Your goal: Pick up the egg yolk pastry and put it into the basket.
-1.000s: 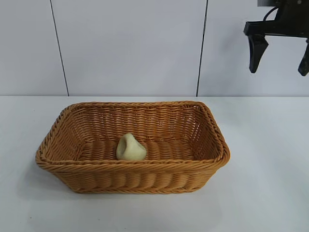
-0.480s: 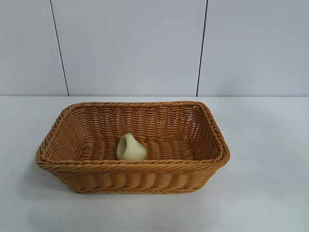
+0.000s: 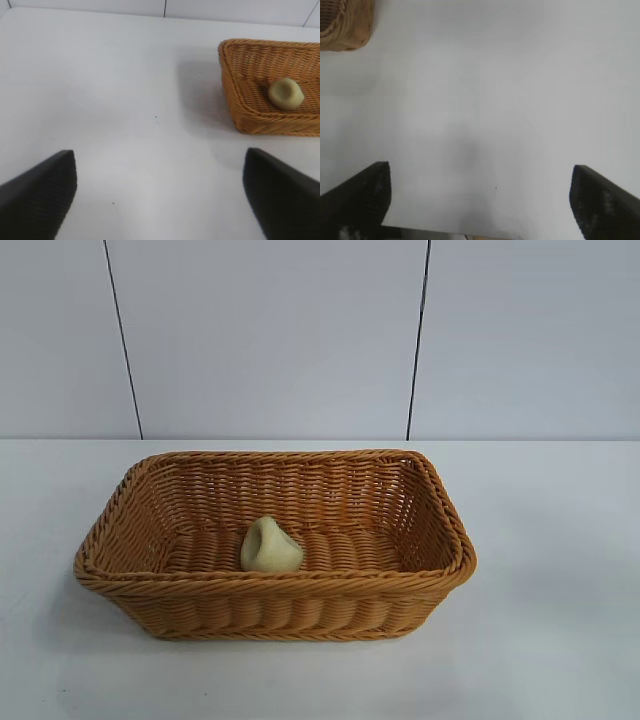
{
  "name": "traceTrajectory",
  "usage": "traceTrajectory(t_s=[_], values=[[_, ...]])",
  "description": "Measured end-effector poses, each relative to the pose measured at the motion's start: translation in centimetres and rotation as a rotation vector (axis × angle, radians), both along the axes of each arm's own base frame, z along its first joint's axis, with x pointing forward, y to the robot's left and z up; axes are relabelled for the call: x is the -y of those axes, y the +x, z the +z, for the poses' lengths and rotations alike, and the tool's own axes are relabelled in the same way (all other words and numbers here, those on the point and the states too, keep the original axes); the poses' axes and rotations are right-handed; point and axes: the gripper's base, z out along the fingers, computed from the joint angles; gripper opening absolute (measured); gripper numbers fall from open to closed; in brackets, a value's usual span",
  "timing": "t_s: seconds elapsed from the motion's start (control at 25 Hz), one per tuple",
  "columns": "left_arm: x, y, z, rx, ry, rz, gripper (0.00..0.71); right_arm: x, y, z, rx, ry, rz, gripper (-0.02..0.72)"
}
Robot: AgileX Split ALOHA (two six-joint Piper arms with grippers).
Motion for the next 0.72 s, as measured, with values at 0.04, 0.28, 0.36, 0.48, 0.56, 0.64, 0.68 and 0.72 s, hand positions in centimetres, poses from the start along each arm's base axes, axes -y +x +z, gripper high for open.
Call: traceTrajectory(t_s=[0.04, 0.28, 0.36, 0.48, 0.56, 0.64, 0.68, 0.72], values=[[0.0, 0.0, 0.0, 0.000, 0.000, 0.000, 0.647, 0.0, -0.2, 0.0, 0.014, 0.002, 0.000, 0.695], [0.0, 0.0, 0.0, 0.000, 0.000, 0.000, 0.647, 0.1, -0.4, 0.1, 0.034, 0.004, -0.032, 0.695], [0.0, 0.0, 0.0, 0.000, 0.000, 0.000, 0.647, 0.1, -1.0, 0.2, 0.070, 0.005, -0.053, 0.695], [0.0, 0.0, 0.0, 0.000, 0.000, 0.000, 0.647, 0.1, -2.5, 0.2, 0.164, 0.007, -0.056, 0.695], [0.0, 0.0, 0.0, 0.000, -0.001, 0.000, 0.647, 0.1, -2.9, 0.2, 0.192, 0.009, -0.056, 0.695], [0.0, 0.0, 0.0, 0.000, -0.001, 0.000, 0.647, 0.1, -2.9, 0.2, 0.193, 0.010, -0.055, 0.695], [0.0, 0.0, 0.0, 0.000, -0.001, 0.000, 0.647, 0.1, -2.9, 0.2, 0.193, 0.010, -0.055, 0.695], [0.0, 0.0, 0.0, 0.000, -0.001, 0.000, 0.647, 0.1, -2.9, 0.2, 0.193, 0.010, -0.055, 0.695]])
